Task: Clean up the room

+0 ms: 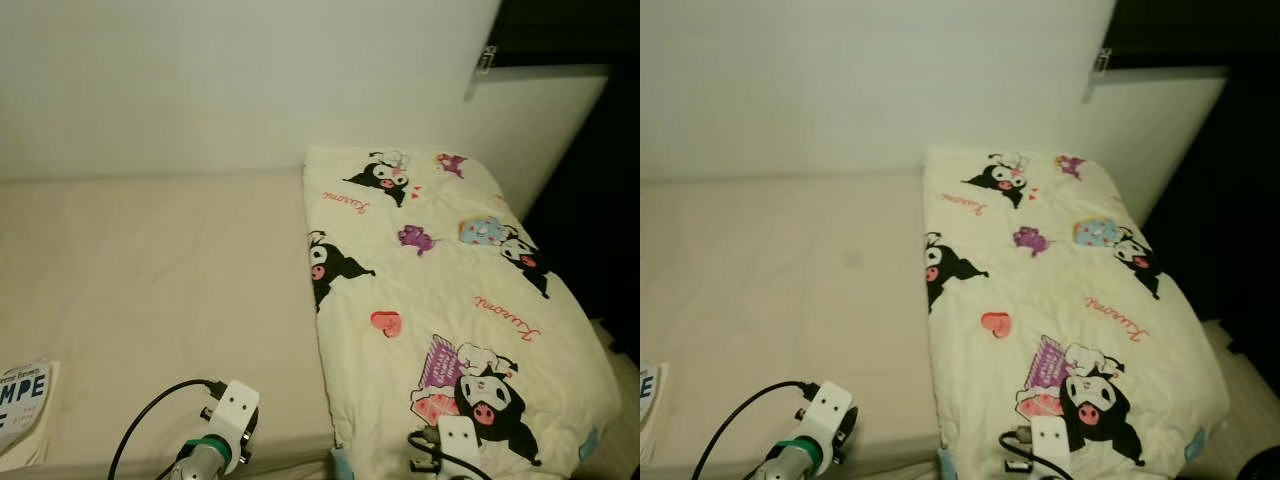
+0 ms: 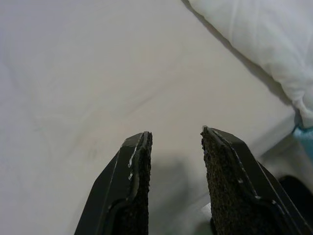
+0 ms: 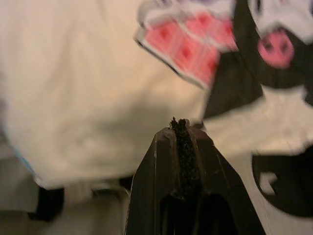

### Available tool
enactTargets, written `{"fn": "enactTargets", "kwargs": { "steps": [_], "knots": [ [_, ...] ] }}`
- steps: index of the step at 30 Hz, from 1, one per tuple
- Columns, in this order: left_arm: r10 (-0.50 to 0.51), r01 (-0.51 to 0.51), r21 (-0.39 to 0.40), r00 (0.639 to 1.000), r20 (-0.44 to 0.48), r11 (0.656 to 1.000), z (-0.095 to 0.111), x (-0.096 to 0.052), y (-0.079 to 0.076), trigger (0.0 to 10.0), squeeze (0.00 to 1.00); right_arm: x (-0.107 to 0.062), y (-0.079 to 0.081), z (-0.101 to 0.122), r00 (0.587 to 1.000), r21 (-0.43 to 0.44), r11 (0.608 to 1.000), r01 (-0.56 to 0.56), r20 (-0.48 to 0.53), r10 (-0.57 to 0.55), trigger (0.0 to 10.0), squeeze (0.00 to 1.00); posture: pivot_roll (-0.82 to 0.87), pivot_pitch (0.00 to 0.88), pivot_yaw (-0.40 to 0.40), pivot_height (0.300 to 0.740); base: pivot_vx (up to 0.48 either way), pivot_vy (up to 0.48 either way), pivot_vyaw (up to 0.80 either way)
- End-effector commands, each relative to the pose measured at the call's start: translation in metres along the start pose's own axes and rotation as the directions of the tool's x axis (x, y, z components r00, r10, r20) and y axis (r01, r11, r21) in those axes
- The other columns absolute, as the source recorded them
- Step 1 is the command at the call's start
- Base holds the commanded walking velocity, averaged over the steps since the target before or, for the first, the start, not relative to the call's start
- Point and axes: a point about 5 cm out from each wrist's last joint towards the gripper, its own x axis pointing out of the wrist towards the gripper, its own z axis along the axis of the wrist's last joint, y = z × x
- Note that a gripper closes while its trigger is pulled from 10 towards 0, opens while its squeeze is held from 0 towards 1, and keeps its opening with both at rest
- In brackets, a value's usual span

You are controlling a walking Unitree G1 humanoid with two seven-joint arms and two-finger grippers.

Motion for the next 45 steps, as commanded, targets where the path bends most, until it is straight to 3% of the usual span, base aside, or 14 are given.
{"fn": "enactTargets", "kwargs": {
  "steps": [1, 7, 11, 16, 19, 23, 27, 28, 36, 41, 43, 44, 45],
  "knots": [
    [-0.002, 0.002, 0.019, 1.0, -0.031, 1.0, -0.01, -0.004, 0.0, 10.0, 0.0, -0.002, -0.003, -0.005, 1.0, -0.002, 1.0, 0.009, -0.019, -0.009, 10.0, 0.0, -0.14, 0.0, 0.035, 0.74, 0.0, 0.0, 0.0],
    [0.078, -0.085, -0.086, 0.994, -0.078, 0.993, -0.021, -0.01, 0.006, 10.0, 0.0, -0.004, -0.001, -0.016, 0.999, 0.038, 0.999, -0.026, -0.046, 0.027, 10.0, 0.0, -0.06, 0.0, 0.08, 0.74, 0.0, 0.0, 0.0],
    [0.088, -0.095, -0.1, 0.993, -0.079, 0.99, -0.023, -0.011, 0.008, 10.0, 0.0, -0.005, 0.0, -0.018, 0.998, 0.035, 0.999, -0.025, -0.057, 0.027, 10.0, 0.0, -0.06, 0.0, 0.082, 0.74, 0.0, 0.0, 0.0],
    [0.173, -0.158, -0.177, 0.982, 0.073, 0.971, -0.012, -0.029, 0.033, 10.0, 0.0, -0.013, 0.02, 0.021, 0.97, 0.081, 0.984, -0.158, 0.2, 0.14, 10.0, 0.0, -0.06, 0.0, 0.081, 0.74, 0.0, 0.0, 0.0],
    [0.191, -0.162, -0.219, 0.974, 0.119, 0.962, -0.005, -0.038, 0.035, 10.0, 0.0, -0.023, 0.024, 0.031, 0.95, 0.063, 0.975, -0.211, 0.248, 0.19, 10.0, 0.0, -0.06, 0.0, 0.08, 0.74, 0.0, 0.0, 0.0],
    [0.197, -0.161, -0.217, 0.967, 0.159, 0.963, 0.001, -0.046, 0.035, 10.0, 0.0, -0.033, 0.021, 0.037, 0.937, 0.053, 0.973, -0.225, 0.285, 0.201, 10.0, 0.0, -0.06, 0.0, 0.081, 0.74, 0.0, 0.0, 0.0],
    [0.255, -0.207, -0.237, 0.947, 0.195, 0.949, 0.008, -0.064, 0.039, 10.0, 0.0, -0.051, 0.007, 0.046, 0.927, 0.065, 0.979, -0.193, 0.338, 0.16, 10.0, 0.0, -0.06, 0.0, 0.083, 0.74, 0.0, 0.0, 0.0],
    [0.288, -0.232, -0.267, 0.938, 0.194, 0.935, 0.009, -0.074, 0.041, 10.0, 0.0, -0.061, 0.002, 0.048, 0.925, 0.092, 0.978, -0.187, 0.351, 0.144, 10.0, 0.0, -0.06, 0.0, 0.082, 0.74, 0.0, 0.0, 0.0],
    [0.307, -0.25, -0.286, 0.936, 0.174, 0.925, 0.007, -0.087, 0.039, 10.0, 0.0, -0.075, -0.001, 0.049, 0.93, 0.108, 0.978, -0.178, 0.343, 0.131, 10.0, 0.0, -0.05, 0.0, 0.074, 0.74, 0.0, 0.0, 0.0],
    [0.295, -0.24, -0.277, 0.939, 0.175, 0.93, 0.01, -0.085, 0.039, 10.0, 0.0, -0.075, 0.0, 0.05, 0.935, 0.111, 0.978, -0.177, 0.329, 0.132, 10.0, 0.0, -0.05, 0.0, 0.07, 0.74, 0.0, 0.0, 0.0],
    [0.25, -0.194, -0.276, 0.95, 0.186, 0.941, 0.016, -0.066, 0.036, 10.0, 0.0, -0.057, 0.006, 0.054, 0.94, 0.131, 0.975, -0.179, 0.317, 0.13, 10.0, 0.0, -0.04, 0.0, 0.059, 0.74, 0.0, 0.0, 0.0],
    [0.182, -0.145, -0.237, 0.973, 0.144, 0.961, 0.013, -0.039, 0.029, 10.0, 0.0, -0.027, 0.016, 0.055, 0.954, 0.134, 0.977, -0.167, 0.273, 0.125, 10.0, 0.0, -0.04, 0.0, 0.059, 0.74, 0.0, 0.0, 0.0],
    [0.182, -0.145, -0.237, 0.973, 0.144, 0.961, 0.013, -0.039, 0.029, 10.0, 0.0, -0.027, 0.016, 0.055, 0.954, 0.134, 0.977, -0.167, 0.273, 0.125, 10.0, 0.0, -0.04, 0.0, 0.059, 0.74, 0.0, 0.0, 0.0]
  ]
}}
